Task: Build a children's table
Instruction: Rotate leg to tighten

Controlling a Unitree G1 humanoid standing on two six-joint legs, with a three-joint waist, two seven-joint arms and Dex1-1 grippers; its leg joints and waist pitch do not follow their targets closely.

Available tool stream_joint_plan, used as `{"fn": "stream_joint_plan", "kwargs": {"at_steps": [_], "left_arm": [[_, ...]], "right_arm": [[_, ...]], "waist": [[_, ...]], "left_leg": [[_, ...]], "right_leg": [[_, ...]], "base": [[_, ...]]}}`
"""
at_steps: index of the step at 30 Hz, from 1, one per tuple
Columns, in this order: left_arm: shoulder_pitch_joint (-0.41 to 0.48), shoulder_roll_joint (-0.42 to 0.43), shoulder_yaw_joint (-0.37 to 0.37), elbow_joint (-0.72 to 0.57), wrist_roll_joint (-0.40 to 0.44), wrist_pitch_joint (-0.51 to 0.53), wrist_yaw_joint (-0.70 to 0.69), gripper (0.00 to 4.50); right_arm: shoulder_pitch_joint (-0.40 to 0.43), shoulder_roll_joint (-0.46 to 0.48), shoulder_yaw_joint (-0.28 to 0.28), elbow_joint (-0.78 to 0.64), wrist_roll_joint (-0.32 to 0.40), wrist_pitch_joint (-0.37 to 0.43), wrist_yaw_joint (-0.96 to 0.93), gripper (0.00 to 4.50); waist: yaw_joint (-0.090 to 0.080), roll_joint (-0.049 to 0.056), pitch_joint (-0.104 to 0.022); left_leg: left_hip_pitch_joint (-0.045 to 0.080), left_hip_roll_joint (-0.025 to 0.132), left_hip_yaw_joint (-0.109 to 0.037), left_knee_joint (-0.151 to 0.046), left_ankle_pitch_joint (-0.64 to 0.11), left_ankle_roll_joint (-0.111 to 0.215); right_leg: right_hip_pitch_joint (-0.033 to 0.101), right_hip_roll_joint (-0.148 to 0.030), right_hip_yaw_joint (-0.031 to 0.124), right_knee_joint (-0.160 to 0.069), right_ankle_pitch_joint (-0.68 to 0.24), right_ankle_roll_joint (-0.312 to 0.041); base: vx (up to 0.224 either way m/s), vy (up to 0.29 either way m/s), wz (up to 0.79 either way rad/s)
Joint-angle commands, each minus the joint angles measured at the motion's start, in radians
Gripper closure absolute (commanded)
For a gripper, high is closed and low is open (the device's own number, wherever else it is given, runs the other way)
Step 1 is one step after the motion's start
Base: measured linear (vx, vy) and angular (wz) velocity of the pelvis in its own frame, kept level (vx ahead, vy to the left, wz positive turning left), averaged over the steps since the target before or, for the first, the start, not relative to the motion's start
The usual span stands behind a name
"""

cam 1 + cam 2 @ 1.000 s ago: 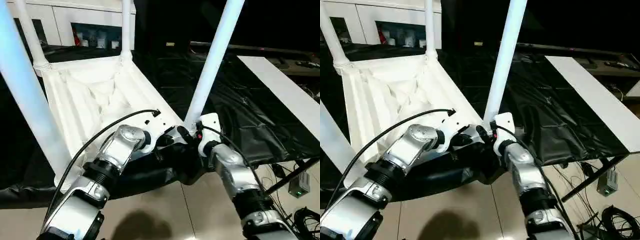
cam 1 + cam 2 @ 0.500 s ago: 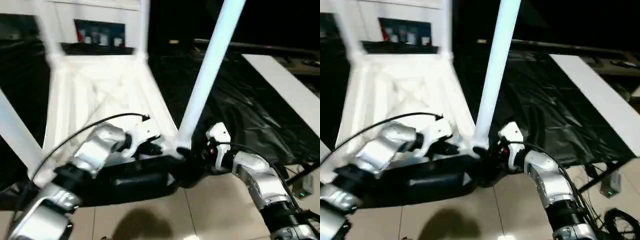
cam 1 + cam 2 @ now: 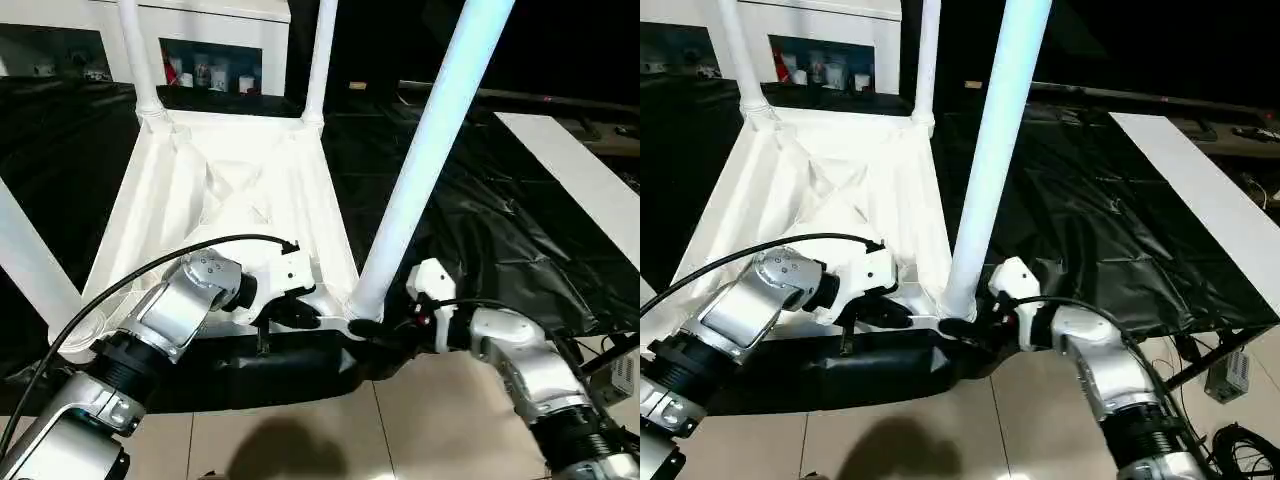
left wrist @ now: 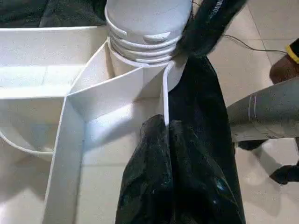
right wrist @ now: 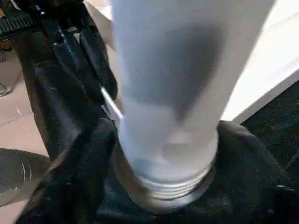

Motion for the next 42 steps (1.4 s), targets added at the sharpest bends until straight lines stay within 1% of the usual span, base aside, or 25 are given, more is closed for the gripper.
{"fn": "stream_joint_plan", "kwargs": {"at_steps": [1,4,7,10,11,13,15,16,17,18,20,22,23,24,25,26,27,30,32,33,34,35,38,39,42], "left_arm": [[0.021,-0.008,-0.047,0.001,0.009,0.005,-0.022,4.5],[0.023,-0.007,-0.047,-0.002,0.01,0.008,-0.022,4.5],[0.027,0.0,-0.05,-0.002,0.013,0.008,-0.025,4.5],[0.029,0.002,-0.05,-0.004,0.014,0.009,-0.025,4.5],[0.03,0.0,-0.051,-0.001,0.015,0.008,-0.023,4.5],[0.029,-0.012,-0.049,0.009,0.015,0.013,-0.01,4.5],[0.028,-0.028,-0.045,0.017,0.016,0.023,0.011,4.5],[0.024,-0.048,-0.037,0.03,0.015,0.031,0.037,4.5],[0.023,-0.055,-0.035,0.034,0.016,0.033,0.046,4.5],[0.016,-0.086,-0.026,0.059,0.018,0.039,0.088,4.5],[0.0,-0.15,-0.005,0.113,0.021,0.044,0.17,4.5],[-0.022,-0.213,0.011,0.176,0.02,0.052,0.239,4.5],[-0.04,-0.257,0.024,0.226,0.021,0.054,0.288,4.5],[-0.062,-0.301,0.04,0.282,0.02,0.056,0.342,4.5],[-0.067,-0.311,0.043,0.296,0.021,0.055,0.355,4.5],[-0.08,-0.333,0.05,0.328,0.022,0.052,0.385,4.5],[-0.104,-0.368,0.062,0.383,0.03,0.039,0.442,4.5],[-0.124,-0.393,0.073,0.432,0.041,0.018,0.483,4.5],[-0.13,-0.396,0.075,0.44,0.047,0.009,0.485,4.5],[-0.133,-0.397,0.077,0.445,0.049,0.006,0.483,4.5],[-0.137,-0.397,0.079,0.451,0.053,-0.003,0.48,4.5],[-0.141,-0.397,0.08,0.458,0.057,-0.012,0.478,4.5],[-0.136,-0.367,0.068,0.434,0.062,-0.018,0.433,4.5],[-0.132,-0.357,0.065,0.422,0.061,-0.019,0.418,4.5],[-0.115,-0.321,0.05,0.377,0.053,-0.026,0.358,4.5]], "right_arm": [[-0.015,-0.005,-0.012,0.0,0.013,-0.008,0.009,1.5],[-0.014,-0.001,-0.017,-0.001,0.021,-0.008,0.012,1.68],[-0.009,0.004,-0.018,0.005,0.019,-0.013,0.015,1.79],[-0.005,0.008,-0.019,0.005,0.02,-0.012,0.011,1.83],[-0.003,0.013,-0.022,0.01,0.019,-0.013,0.0,1.83],[-0.003,0.031,-0.036,0.035,0.016,-0.016,-0.045,1.84],[-0.008,0.046,-0.046,0.059,0.002,-0.018,-0.098,1.84],[-0.014,0.059,-0.055,0.078,-0.007,-0.018,-0.141,1.84],[-0.015,0.064,-0.058,0.084,-0.01,-0.018,-0.155,1.84],[-0.023,0.083,-0.069,0.106,-0.022,-0.018,-0.212,1.85],[-0.036,0.12,-0.085,0.139,-0.044,-0.03,-0.312,1.85],[-0.052,0.157,-0.096,0.16,-0.056,-0.038,-0.391,1.85],[-0.07,0.182,-0.102,0.179,-0.068,-0.042,-0.444,1.85],[-0.093,0.208,-0.109,0.202,-0.07,-0.04,-0.488,1.85],[-0.099,0.214,-0.112,0.209,-0.07,-0.038,-0.501,1.85],[-0.116,0.23,-0.118,0.226,-0.071,-0.033,-0.537,1.85],[-0.149,0.257,-0.131,0.262,-0.073,-0.029,-0.61,1.85],[-0.182,0.287,-0.147,0.303,-0.076,-0.036,-0.676,1.85],[-0.183,0.302,-0.14,0.297,-0.07,-0.039,-0.652,1.85],[-0.18,0.308,-0.139,0.292,-0.062,-0.042,-0.626,1.5],[-0.177,0.314,-0.141,0.284,-0.054,-0.045,-0.603,1.29],[-0.175,0.318,-0.145,0.28,-0.048,-0.048,-0.589,1.29],[-0.162,0.294,-0.123,0.239,-0.035,-0.04,-0.506,0.96],[-0.155,0.28,-0.112,0.223,-0.034,-0.036,-0.479,0.88],[-0.129,0.225,-0.085,0.166,-0.02,-0.028,-0.383,0.88]], "waist": [[-0.005,0.009,-0.053],[-0.004,0.007,-0.052],[-0.004,0.01,-0.052],[-0.004,0.01,-0.053],[-0.004,0.012,-0.053],[-0.005,0.012,-0.053],[-0.006,0.013,-0.05],[-0.008,0.012,-0.047],[-0.009,0.012,-0.046],[-0.01,0.013,-0.044],[-0.012,0.012,-0.044],[-0.013,0.009,-0.043],[-0.014,0.011,-0.045],[-0.016,0.01,-0.045],[-0.019,0.01,-0.045],[-0.02,0.008,-0.049],[-0.021,0.009,-0.049],[-0.028,0.009,-0.052],[-0.028,0.009,-0.054],[-0.026,0.009,-0.055],[-0.026,0.009,-0.055],[-0.027,0.01,-0.054],[-0.028,0.011,-0.053],[-0.026,0.012,-0.053],[-0.026,0.011,-0.054]], "left_leg": [[0.005,0.027,0.001,-0.062,-0.099,0.029],[0.003,0.026,0.002,-0.061,-0.093,0.036],[0.003,0.026,0.001,-0.061,-0.102,0.033],[0.004,0.026,0.001,-0.061,-0.098,0.031],[0.004,0.026,0.001,-0.061,-0.096,0.031],[0.003,0.025,0.002,-0.061,-0.101,0.029],[0.005,0.026,0.001,-0.064,-0.135,0.015],[0.005,0.026,-0.001,-0.068,-0.17,0.005],[0.005,0.026,0.0,-0.068,-0.184,-0.001],[0.008,0.026,-0.001,-0.068,-0.217,-0.011],[0.007,0.026,-0.005,-0.071,-0.247,-0.029],[0.007,0.024,-0.006,-0.072,-0.264,-0.036],[0.008,0.024,-0.009,-0.072,-0.274,-0.037],[0.008,0.024,-0.01,-0.072,-0.279,-0.038],[0.006,0.021,-0.009,-0.072,-0.28,-0.035],[0.006,0.021,-0.01,-0.07,-0.267,-0.032],[0.004,0.02,-0.01,-0.07,-0.258,-0.031],[-0.003,0.02,-0.01,-0.069,-0.229,-0.02],[-0.005,0.019,-0.01,-0.069,-0.209,-0.012],[-0.005,0.02,-0.007,-0.066,-0.182,0.001],[-0.005,0.02,-0.007,-0.066,-0.182,0.001],[-0.006,0.019,-0.006,-0.066,-0.173,0.01],[-0.006,0.021,-0.007,-0.069,-0.174,0.019],[-0.002,0.023,-0.006,-0.068,-0.181,0.022],[-0.004,0.023,-0.006,-0.066,-0.159,0.033]], "right_leg": [[0.044,-0.06,0.05,-0.065,-0.025,-0.208],[0.045,-0.061,0.05,-0.065,-0.017,-0.213],[0.046,-0.062,0.05,-0.066,-0.038,-0.208],[0.046,-0.061,0.05,-0.065,-0.03,-0.208],[0.046,-0.061,0.05,-0.064,-0.025,-0.209],[0.045,-0.062,0.05,-0.065,-0.027,-0.213],[0.042,-0.062,0.049,-0.071,-0.08,-0.206],[0.041,-0.062,0.049,-0.078,-0.138,-0.195],[0.04,-0.063,0.05,-0.081,-0.168,-0.187],[0.034,-0.065,0.051,-0.088,-0.232,-0.175],[0.03,-0.067,0.05,-0.097,-0.319,-0.145],[0.028,-0.066,0.049,-0.102,-0.36,-0.13],[0.027,-0.069,0.05,-0.105,-0.378,-0.115],[0.025,-0.068,0.049,-0.106,-0.376,-0.112],[0.024,-0.066,0.049,-0.107,-0.379,-0.11],[0.026,-0.067,0.05,-0.105,-0.355,-0.112],[0.026,-0.067,0.05,-0.104,-0.339,-0.113],[0.032,-0.065,0.049,-0.098,-0.278,-0.12],[0.034,-0.064,0.049,-0.095,-0.244,-0.125],[0.036,-0.063,0.05,-0.091,-0.188,-0.136],[0.036,-0.063,0.05,-0.091,-0.188,-0.136],[0.037,-0.063,0.05,-0.089,-0.164,-0.145],[0.04,-0.063,0.048,-0.088,-0.151,-0.162],[0.04,-0.064,0.049,-0.09,-0.154,-0.166],[0.043,-0.065,0.049,-0.084,-0.111,-0.184]], "base": [[0.0,0.0,0.0],[0.0,0.0,0.0],[0.0,0.0,0.0],[0.0,0.0,0.0],[0.0,0.0,0.0],[0.0,0.0,0.0],[0.0,0.0,0.0],[0.0,0.0,0.0],[0.0,0.0,0.0],[0.0,0.0,0.0],[0.0,0.0,0.0],[0.0,0.0,0.0],[0.0,0.0,0.0],[0.0,0.0,0.0],[0.0,0.0,0.0],[0.0,0.0,0.0],[0.0,0.0,0.0],[0.0,0.0,0.0],[0.0,0.0,0.0],[0.0,0.0,0.0],[0.0,0.0,0.0],[0.0,0.0,0.0],[0.0,0.0,0.0],[0.0,0.0,0.0],[0.0,0.0,0.0]]}}
